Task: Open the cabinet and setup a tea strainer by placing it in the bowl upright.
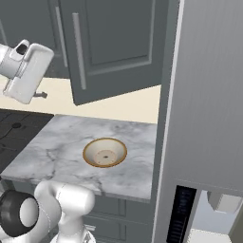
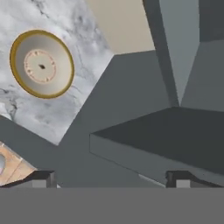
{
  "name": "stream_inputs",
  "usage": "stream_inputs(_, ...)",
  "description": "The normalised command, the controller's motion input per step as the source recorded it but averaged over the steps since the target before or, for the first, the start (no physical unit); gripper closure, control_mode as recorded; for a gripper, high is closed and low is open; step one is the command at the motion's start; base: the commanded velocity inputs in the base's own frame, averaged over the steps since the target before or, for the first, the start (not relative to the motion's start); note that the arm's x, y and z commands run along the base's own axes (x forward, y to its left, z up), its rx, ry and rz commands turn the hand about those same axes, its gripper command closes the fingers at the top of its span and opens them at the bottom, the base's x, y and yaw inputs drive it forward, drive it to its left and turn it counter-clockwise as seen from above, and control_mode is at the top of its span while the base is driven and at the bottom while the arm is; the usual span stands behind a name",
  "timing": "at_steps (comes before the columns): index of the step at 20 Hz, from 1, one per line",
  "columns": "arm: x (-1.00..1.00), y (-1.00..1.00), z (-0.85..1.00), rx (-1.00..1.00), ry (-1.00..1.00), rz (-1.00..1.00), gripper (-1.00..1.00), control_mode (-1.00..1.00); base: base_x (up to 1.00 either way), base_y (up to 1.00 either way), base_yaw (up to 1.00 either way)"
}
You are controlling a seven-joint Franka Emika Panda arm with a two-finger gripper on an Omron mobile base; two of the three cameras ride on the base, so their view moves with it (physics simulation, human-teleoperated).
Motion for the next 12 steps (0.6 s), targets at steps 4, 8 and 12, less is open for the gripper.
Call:
stream_inputs(4,0.31,-0.06,-0.05,-0.22,0.33,0.00,-1.00,-1.00,0.00,0.00,0.00)
stream_inputs(8,0.31,-0.17,-0.02,-0.18,0.33,0.00,-1.00,-1.00,0.00,0.00,0.00)
stream_inputs(12,0.24,-0.30,0.00,-0.15,0.29,0.00,-1.00,-1.00,0.00,0.00,0.00)
